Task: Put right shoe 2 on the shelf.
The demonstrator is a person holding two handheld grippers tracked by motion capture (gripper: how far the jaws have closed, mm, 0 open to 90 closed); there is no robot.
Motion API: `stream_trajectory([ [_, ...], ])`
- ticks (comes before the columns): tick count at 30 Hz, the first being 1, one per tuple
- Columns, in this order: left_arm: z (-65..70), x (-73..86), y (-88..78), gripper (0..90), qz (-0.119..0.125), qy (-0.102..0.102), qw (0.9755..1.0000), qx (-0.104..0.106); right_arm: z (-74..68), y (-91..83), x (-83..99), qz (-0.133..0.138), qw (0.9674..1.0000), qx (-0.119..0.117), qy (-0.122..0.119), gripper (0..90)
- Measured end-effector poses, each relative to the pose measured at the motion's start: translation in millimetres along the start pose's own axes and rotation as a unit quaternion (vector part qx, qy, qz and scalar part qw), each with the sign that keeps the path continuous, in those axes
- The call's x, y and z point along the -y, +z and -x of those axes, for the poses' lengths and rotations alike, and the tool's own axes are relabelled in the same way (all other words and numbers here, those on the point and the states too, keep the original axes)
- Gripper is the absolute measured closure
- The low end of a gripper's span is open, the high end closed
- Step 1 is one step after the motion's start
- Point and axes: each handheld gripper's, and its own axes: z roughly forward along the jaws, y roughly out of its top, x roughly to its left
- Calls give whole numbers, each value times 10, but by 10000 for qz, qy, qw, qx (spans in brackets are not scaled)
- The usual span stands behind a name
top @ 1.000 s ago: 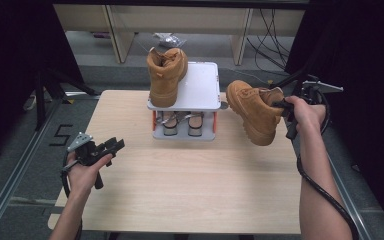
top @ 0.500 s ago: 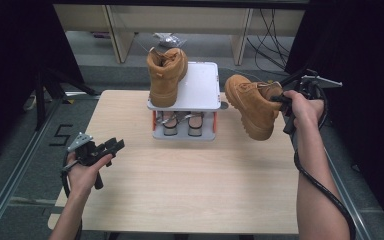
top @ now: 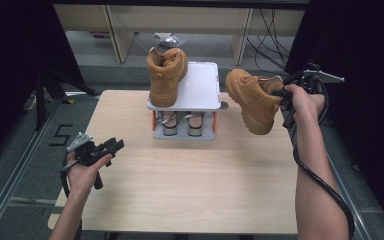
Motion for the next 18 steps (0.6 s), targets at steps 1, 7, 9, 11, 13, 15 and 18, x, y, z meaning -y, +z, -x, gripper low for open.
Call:
stream_trajectory([
  [1, 0, 0, 0, 580, 2, -4, 10000, 3, -22, 5, -9, 55, 10000, -9, 75, 815],
  [7, -3, -3, -5, 581, 18, -10, 10000, 4, -91, -9, -44, 65, 10000, -22, -3, 815],
  [9, -2, -4, -7, 581, 21, -10, 10000, 0, -112, -3, -52, 149, 9999, -48, 16, 815],
  [11, -4, -5, -9, 581, 20, -7, 10000, -7, -132, -1, -65, 141, 9999, -79, 6, 815],
  [13, -7, -6, -10, 581, 19, -8, 10000, -9, -145, 5, -70, 145, 9999, -93, 11, 814],
  [15, -11, -7, -13, 581, 23, -13, 10000, -16, -165, 15, -81, 217, 9997, -70, -15, 814],
  [18, -15, -7, -15, 581, 27, -16, 10000, -13, -199, 18, -97, 191, 9998, -106, -5, 814],
])
